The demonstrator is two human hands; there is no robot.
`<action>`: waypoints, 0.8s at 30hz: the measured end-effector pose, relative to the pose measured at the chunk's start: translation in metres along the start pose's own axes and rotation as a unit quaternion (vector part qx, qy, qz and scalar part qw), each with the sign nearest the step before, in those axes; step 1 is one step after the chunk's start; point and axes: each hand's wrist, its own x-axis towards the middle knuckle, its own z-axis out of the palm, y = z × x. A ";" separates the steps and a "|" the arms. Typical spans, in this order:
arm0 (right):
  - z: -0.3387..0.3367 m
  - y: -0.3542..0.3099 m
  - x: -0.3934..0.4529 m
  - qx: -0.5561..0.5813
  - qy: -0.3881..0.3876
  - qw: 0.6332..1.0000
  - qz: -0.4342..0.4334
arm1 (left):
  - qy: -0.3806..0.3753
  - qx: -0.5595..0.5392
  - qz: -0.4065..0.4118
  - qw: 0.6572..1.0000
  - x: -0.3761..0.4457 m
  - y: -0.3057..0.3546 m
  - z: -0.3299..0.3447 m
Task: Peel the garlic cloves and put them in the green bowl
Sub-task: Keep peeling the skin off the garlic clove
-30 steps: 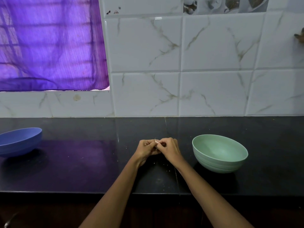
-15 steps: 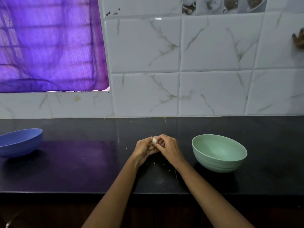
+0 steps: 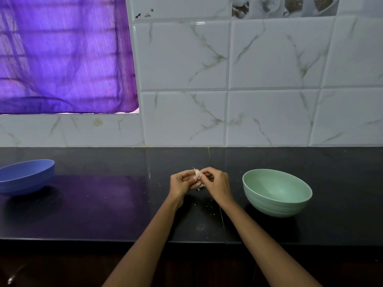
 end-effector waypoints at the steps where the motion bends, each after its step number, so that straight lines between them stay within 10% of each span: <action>1: 0.000 0.000 0.000 0.012 -0.002 1.000 0.000 | 0.000 0.005 0.006 1.000 0.000 0.000 -0.001; 24: -0.007 0.007 0.000 0.241 -0.059 0.946 0.211 | -0.120 0.022 -0.082 0.989 0.002 0.002 -0.008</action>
